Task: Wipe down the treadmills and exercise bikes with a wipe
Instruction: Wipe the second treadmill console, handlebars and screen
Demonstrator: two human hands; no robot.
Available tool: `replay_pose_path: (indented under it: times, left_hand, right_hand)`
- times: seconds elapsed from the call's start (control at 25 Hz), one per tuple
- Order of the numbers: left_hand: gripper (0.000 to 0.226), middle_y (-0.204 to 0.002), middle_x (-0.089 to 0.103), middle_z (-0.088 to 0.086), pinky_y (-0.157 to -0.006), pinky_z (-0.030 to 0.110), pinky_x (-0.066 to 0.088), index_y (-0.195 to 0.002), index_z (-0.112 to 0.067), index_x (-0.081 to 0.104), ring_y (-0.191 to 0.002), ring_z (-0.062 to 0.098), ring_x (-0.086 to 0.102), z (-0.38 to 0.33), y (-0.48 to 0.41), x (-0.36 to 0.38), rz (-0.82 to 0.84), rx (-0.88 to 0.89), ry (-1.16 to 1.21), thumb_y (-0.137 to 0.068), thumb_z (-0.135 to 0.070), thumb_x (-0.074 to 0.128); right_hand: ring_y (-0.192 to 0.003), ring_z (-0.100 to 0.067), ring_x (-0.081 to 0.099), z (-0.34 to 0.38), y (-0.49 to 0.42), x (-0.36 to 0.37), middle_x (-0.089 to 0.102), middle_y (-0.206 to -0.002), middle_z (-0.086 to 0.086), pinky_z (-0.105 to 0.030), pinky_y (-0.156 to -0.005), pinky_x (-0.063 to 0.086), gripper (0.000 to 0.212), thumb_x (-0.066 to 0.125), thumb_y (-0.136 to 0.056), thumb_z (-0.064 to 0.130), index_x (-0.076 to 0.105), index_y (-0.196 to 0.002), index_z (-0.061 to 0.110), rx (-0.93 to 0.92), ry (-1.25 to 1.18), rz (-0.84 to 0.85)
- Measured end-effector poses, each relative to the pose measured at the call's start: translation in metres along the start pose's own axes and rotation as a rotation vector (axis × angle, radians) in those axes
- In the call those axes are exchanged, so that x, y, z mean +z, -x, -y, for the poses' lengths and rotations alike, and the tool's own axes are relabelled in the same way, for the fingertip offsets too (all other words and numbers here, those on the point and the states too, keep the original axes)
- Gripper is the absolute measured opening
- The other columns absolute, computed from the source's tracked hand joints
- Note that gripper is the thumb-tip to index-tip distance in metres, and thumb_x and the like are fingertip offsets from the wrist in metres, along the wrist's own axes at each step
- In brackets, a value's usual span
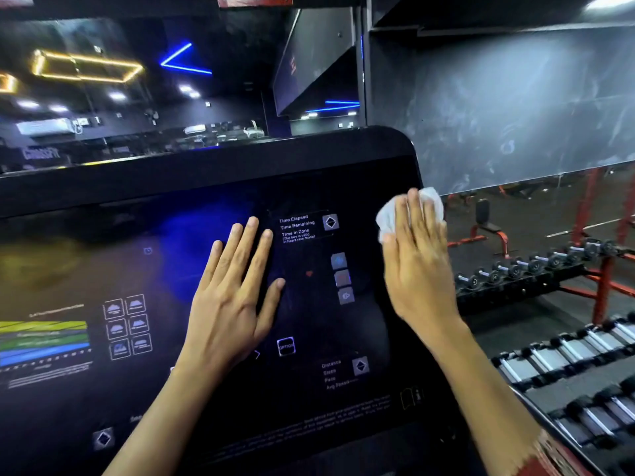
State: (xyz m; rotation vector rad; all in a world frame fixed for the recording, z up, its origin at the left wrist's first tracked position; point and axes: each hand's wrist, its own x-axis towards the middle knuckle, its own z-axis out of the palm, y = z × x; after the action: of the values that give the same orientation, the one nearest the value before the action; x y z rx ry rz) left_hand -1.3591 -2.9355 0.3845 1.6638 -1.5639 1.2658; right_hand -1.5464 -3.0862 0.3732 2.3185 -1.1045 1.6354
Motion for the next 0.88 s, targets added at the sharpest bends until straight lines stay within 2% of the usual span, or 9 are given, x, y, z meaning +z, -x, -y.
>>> replay_pose_path:
  times: [0.08,0.16,0.28,0.36,0.44,0.48,0.68,0.76,0.88]
  left_hand:
    - [0.056,-0.150,0.033,0.018,-0.117,0.041,0.017,-0.140,-0.003,0.044,-0.140,0.030,0.028,0.000,0.006,-0.001,0.003,-0.003,0.003,-0.094,-0.036,0.043]
    - [0.057,-0.149,0.034,0.019,-0.116,0.043,0.018,-0.139,-0.006,0.047,-0.139,0.031,0.029,0.004,0.013,-0.003,-0.004,-0.012,-0.026,-0.093,-0.039,0.044]
    - [0.056,-0.148,0.036,0.021,-0.113,0.046,0.021,-0.137,-0.010,0.050,-0.137,0.033,0.033,0.017,0.028,-0.011,-0.013,-0.009,-0.083,-0.091,-0.042,0.045]
    - [0.056,-0.148,0.036,0.020,-0.112,0.048,0.024,-0.136,-0.011,0.051,-0.136,0.033,0.034,0.023,0.033,-0.016,-0.007,-0.007,-0.102,-0.090,-0.043,0.046]
    - [0.057,-0.147,0.037,0.020,-0.112,0.049,0.025,-0.136,-0.011,0.052,-0.136,0.033,0.035,0.026,0.036,-0.019,-0.002,-0.016,-0.102,-0.090,-0.044,0.048]
    - [0.058,-0.147,0.038,0.019,-0.112,0.049,0.025,-0.136,-0.010,0.052,-0.136,0.033,0.035,0.027,0.038,-0.020,-0.003,-0.027,-0.102,-0.089,-0.044,0.048]
    - [0.060,-0.146,0.040,0.019,-0.110,0.050,0.024,-0.135,-0.012,0.054,-0.134,0.034,0.037,0.045,0.046,-0.027,-0.015,-0.049,-0.127,-0.087,-0.047,0.048]
    - [0.060,-0.145,0.041,0.020,-0.110,0.049,0.025,-0.134,-0.011,0.055,-0.134,0.034,0.037,0.056,0.049,-0.031,-0.021,-0.057,-0.144,-0.087,-0.048,0.048]
    - [0.062,-0.145,0.041,0.022,-0.110,0.049,0.025,-0.133,-0.010,0.055,-0.133,0.034,0.037,0.066,0.051,-0.035,-0.026,-0.072,-0.145,-0.086,-0.050,0.048]
  right_hand:
    - [-0.147,-0.029,0.011,0.042,-0.015,0.010,0.018,-0.158,-0.012,-0.050,-0.119,0.010,0.055,0.025,-0.100,0.031,0.024,-0.150,0.006,-0.019,-0.039,0.009]
    - [-0.144,-0.029,0.020,0.071,0.002,0.019,0.023,-0.158,-0.007,-0.051,-0.116,0.007,0.053,0.033,-0.099,0.032,0.033,-0.148,0.014,-0.242,-0.034,0.050]
    - [-0.140,-0.022,0.030,0.049,0.034,0.013,0.032,-0.154,-0.001,-0.053,-0.115,0.017,0.049,0.040,-0.096,0.032,0.043,-0.144,0.022,-0.468,0.022,0.087]
    - [-0.144,-0.025,0.023,0.040,0.022,0.011,0.027,-0.156,-0.003,-0.053,-0.116,0.016,0.051,0.035,-0.098,0.035,0.037,-0.146,0.020,-0.261,0.004,0.035]
    - [-0.147,-0.029,0.011,0.062,-0.005,0.018,0.017,-0.159,-0.007,-0.051,-0.116,0.004,0.057,0.026,-0.098,0.038,0.028,-0.150,0.015,0.009,-0.041,0.004]
    - [-0.147,-0.031,0.010,0.083,-0.012,0.023,0.017,-0.159,-0.008,-0.051,-0.116,0.002,0.058,0.027,-0.098,0.038,0.029,-0.150,0.013,0.026,-0.058,0.007]
    - [-0.143,-0.021,0.024,0.103,0.036,0.028,0.030,-0.155,0.001,-0.049,-0.118,0.013,0.050,0.040,-0.097,0.034,0.040,-0.145,0.022,-0.594,-0.025,0.177]
    - [-0.144,-0.020,0.022,0.085,0.038,0.022,0.028,-0.156,0.002,-0.049,-0.118,0.013,0.052,0.038,-0.096,0.039,0.039,-0.146,0.025,-0.492,0.019,0.158]
    - [-0.148,-0.025,0.007,0.098,-0.005,0.028,0.015,-0.159,-0.005,-0.046,-0.117,0.002,0.057,0.023,-0.099,0.042,0.024,-0.151,0.019,-0.081,0.024,0.046]
